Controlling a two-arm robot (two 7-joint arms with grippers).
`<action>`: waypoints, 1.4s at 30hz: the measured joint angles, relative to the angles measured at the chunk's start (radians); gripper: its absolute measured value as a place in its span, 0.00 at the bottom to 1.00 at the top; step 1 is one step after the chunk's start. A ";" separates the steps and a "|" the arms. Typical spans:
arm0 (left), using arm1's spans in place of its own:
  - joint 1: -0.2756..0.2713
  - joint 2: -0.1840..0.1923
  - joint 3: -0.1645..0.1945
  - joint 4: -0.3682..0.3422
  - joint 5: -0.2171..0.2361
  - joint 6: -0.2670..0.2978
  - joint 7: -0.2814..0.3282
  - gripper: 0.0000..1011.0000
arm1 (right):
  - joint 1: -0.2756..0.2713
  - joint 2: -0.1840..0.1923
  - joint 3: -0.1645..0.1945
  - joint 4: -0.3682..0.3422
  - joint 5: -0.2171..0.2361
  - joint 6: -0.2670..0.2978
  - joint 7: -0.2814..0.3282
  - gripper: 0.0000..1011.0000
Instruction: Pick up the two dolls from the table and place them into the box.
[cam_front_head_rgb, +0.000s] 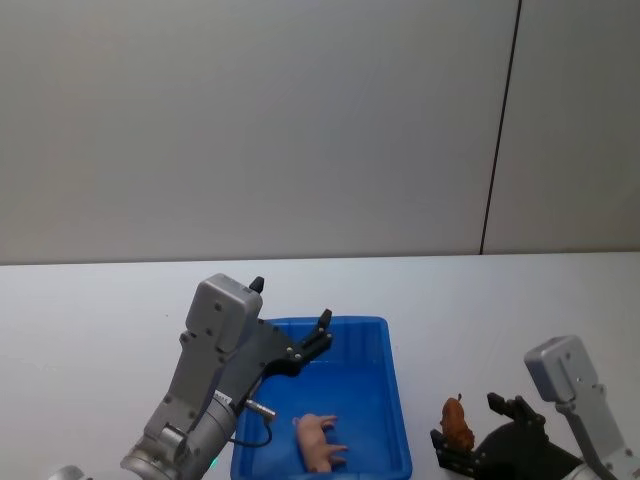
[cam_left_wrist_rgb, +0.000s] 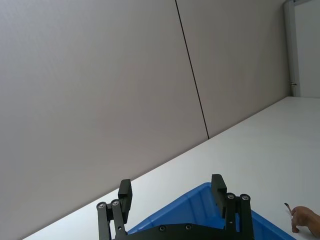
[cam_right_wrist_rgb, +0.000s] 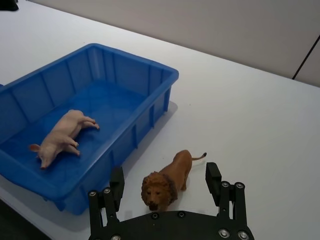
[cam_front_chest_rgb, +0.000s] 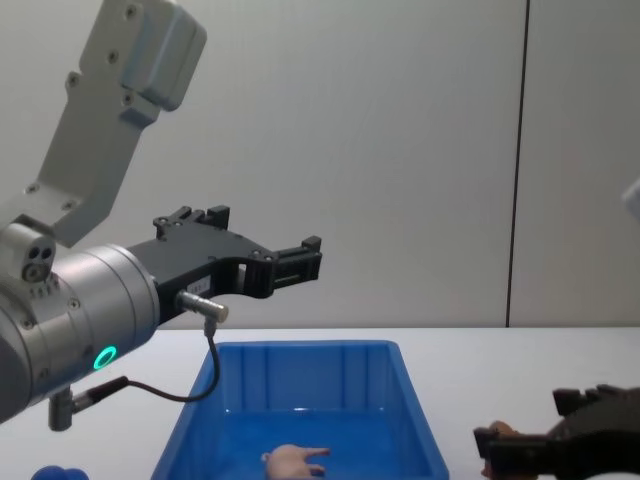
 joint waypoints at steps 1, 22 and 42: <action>0.000 0.000 0.000 0.000 0.000 0.000 0.000 0.99 | -0.003 0.002 0.000 0.004 0.003 0.000 -0.002 0.99; 0.000 0.000 0.000 0.000 0.000 0.000 0.000 0.99 | 0.029 -0.030 -0.010 0.117 0.008 0.015 0.002 0.72; 0.000 0.000 0.000 0.000 0.000 0.000 0.000 0.99 | 0.023 -0.033 -0.012 0.109 -0.023 -0.084 -0.044 0.40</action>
